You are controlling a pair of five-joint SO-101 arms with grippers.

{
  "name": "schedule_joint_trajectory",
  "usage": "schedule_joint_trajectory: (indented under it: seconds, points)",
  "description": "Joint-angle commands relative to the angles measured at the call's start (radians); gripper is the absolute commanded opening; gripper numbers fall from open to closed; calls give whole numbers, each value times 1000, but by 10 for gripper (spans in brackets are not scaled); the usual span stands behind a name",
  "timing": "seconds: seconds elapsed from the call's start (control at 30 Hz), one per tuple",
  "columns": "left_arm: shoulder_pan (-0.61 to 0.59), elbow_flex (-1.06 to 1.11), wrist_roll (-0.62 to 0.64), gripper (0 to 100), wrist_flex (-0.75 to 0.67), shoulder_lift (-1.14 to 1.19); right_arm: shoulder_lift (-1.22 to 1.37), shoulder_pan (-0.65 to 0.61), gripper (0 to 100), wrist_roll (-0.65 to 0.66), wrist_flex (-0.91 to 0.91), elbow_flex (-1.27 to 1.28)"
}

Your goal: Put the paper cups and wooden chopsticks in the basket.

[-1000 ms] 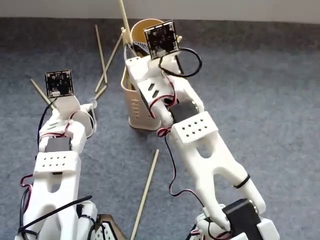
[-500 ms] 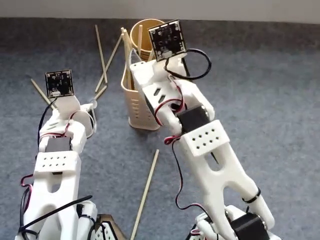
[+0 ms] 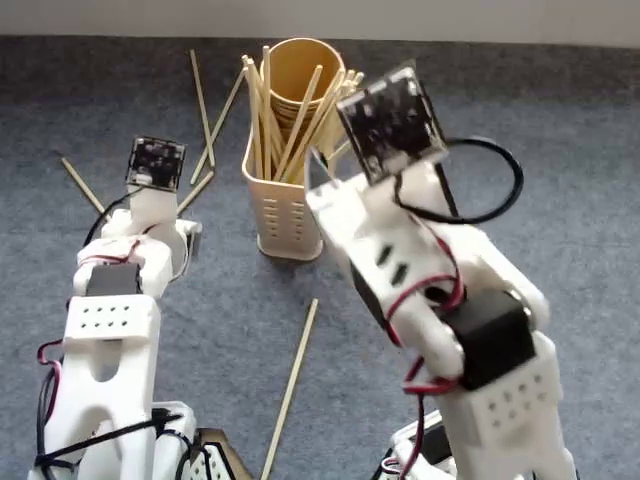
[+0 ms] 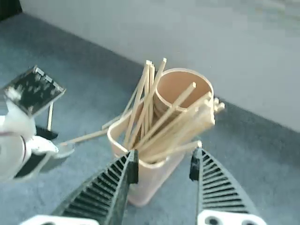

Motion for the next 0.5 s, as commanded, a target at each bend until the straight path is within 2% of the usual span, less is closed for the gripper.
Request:
schedule_joint_trajectory:
  seconds: [0.0, 0.1, 0.2, 0.33, 0.47]
  points:
    - [119, -179, -144, 189, 384, -24, -48, 91, 187, 20, 182, 18]
    - [269, -249, -218, 189, 606, -24, -102, 180, 187, 87, 216, 150]
    - [443, -246, -216, 189, 671, -24, -194, 248, 187, 133, 196, 343]
    - [591, -174, -141, 189, 595, -15, -358, 326, 187, 144, 88, 636]
    - [611, -48, -140, 189, 420, 79, -550, 403, 187, 146, -16, 912]
